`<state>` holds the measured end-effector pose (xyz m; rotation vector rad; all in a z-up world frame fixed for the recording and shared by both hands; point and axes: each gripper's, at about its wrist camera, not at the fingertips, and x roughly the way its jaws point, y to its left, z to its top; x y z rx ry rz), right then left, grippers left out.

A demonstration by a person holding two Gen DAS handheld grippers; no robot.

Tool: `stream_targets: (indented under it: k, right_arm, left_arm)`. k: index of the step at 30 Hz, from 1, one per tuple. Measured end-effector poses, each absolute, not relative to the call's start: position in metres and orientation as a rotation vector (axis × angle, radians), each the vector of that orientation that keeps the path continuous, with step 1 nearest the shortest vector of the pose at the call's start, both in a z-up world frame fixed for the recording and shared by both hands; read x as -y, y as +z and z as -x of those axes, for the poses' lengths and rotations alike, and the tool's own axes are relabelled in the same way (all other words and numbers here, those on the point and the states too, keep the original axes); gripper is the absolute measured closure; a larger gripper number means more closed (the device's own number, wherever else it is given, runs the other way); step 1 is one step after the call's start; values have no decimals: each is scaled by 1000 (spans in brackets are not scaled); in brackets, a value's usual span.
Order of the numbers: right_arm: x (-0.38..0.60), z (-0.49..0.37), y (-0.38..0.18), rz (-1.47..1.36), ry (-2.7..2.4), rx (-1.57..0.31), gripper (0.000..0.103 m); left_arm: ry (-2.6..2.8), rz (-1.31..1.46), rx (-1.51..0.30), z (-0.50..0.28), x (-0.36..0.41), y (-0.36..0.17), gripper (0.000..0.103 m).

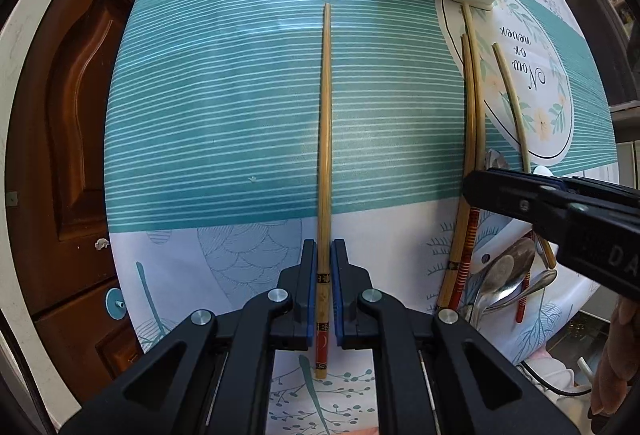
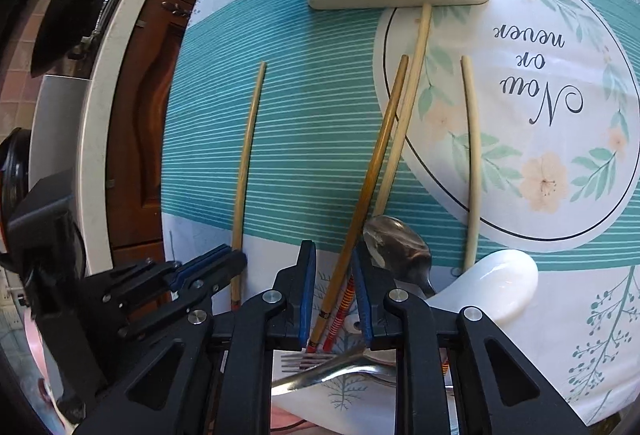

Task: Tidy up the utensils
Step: 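Grasp a plain bamboo chopstick with the right gripper while the left gripper holds its own, then lift both chopsticks and drop them into the green basket with both grippers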

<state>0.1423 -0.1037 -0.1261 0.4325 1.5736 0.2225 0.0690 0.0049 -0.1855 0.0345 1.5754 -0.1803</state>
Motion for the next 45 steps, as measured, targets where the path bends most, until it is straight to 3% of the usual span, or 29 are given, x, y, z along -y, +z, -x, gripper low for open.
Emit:
stream_targets:
  k: [11,20,26,38,45]
  right_arm:
    - [87,-150,-138,-364,69,-1621,85]
    - [36,-146,-133,3,12,-1592,85]
    - [19,-138,-131,119,32,-1540,93]
    - [43,-131,-136,-283,170,-1553,97]
    - [52,-117,-113,-321,302,-1447,97]
  left_arm:
    - [-212,8,-1568,-70,-36,-189,98]
    - [-207,31,-1579,-56,-61,-184,98]
    - [-191,67,-1581,-50,-78,-182,97]
    - [-195,195,-1542,-40,-90,-176,99]
    - [-167,300,-1381,-25,-110,-157,99]
